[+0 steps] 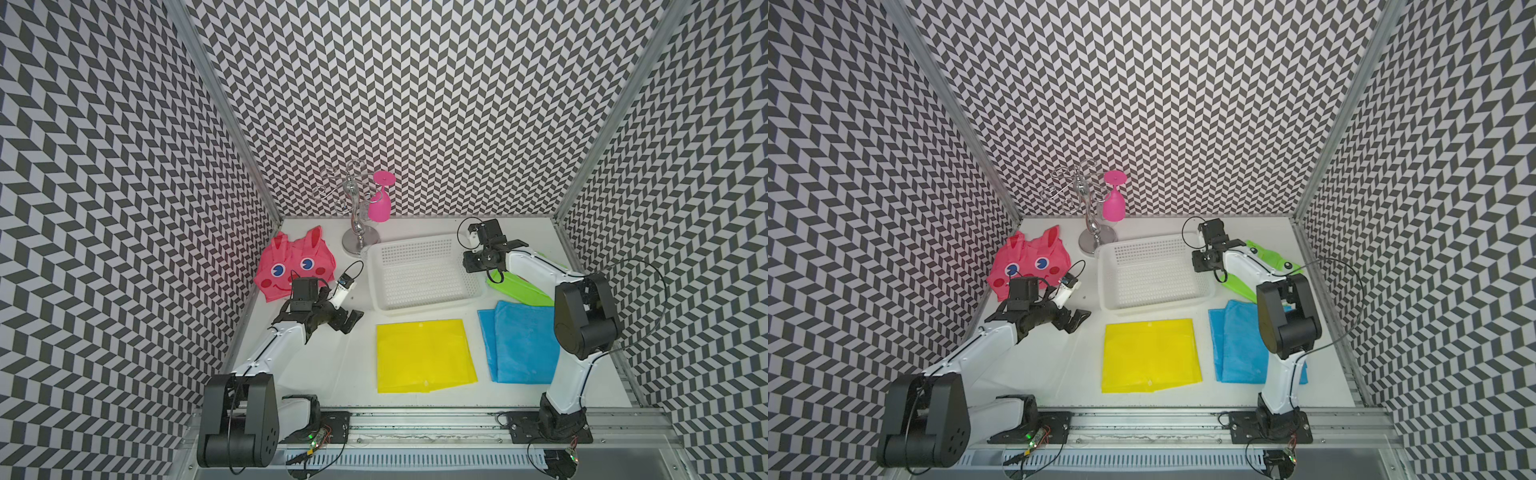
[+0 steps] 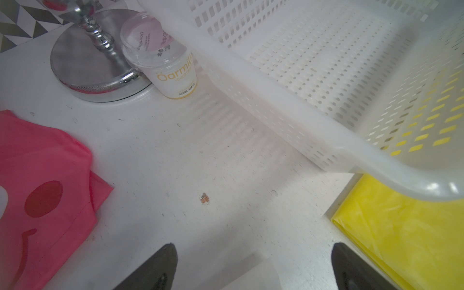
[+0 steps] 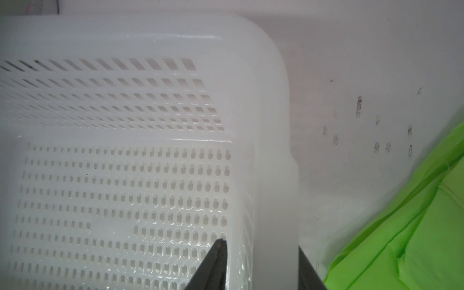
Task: Put the folded raincoat in the basket
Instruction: Move the basket to the center of the board, then pick up the raincoat from the center of the board.
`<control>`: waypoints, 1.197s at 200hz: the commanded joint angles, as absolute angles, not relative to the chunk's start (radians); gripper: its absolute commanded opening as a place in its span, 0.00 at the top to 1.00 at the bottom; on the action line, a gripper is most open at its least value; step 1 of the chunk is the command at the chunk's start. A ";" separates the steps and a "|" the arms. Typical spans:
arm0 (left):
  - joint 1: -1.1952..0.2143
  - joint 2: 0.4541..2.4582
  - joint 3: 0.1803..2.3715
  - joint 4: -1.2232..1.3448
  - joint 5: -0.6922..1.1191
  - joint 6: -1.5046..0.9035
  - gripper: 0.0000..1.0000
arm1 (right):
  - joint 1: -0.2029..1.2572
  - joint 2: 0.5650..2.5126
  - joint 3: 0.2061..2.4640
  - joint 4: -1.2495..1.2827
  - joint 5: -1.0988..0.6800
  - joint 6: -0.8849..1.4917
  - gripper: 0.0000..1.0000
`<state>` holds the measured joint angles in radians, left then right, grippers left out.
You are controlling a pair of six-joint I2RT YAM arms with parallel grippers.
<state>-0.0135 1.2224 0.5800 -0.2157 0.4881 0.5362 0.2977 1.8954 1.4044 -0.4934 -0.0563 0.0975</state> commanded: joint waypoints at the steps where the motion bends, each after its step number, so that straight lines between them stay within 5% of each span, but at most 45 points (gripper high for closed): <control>1: -0.017 1.198 0.593 -0.248 0.501 0.553 0.00 | 0.307 1.902 1.414 -0.462 -0.107 0.176 0.56; 46: -0.017 1.194 0.640 -0.350 0.596 0.625 0.00 | 0.304 1.828 1.389 -0.463 -0.152 0.271 0.32; 82: -0.017 1.190 0.682 -0.437 0.610 0.712 0.00 | 0.280 1.633 1.310 -0.455 -0.133 0.312 0.23; 170: -0.035 1.177 0.667 -0.619 0.662 0.920 0.00 | 0.410 1.170 0.833 -0.538 -0.244 0.407 0.34; 239: -0.072 1.176 0.595 -0.535 0.634 0.901 0.00 | 0.588 1.075 0.445 -0.286 -0.368 0.641 0.37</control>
<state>-0.0536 1.1904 0.6281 -0.5819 0.6235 0.9085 0.5747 1.0710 0.5152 -0.4644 -0.2947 0.5438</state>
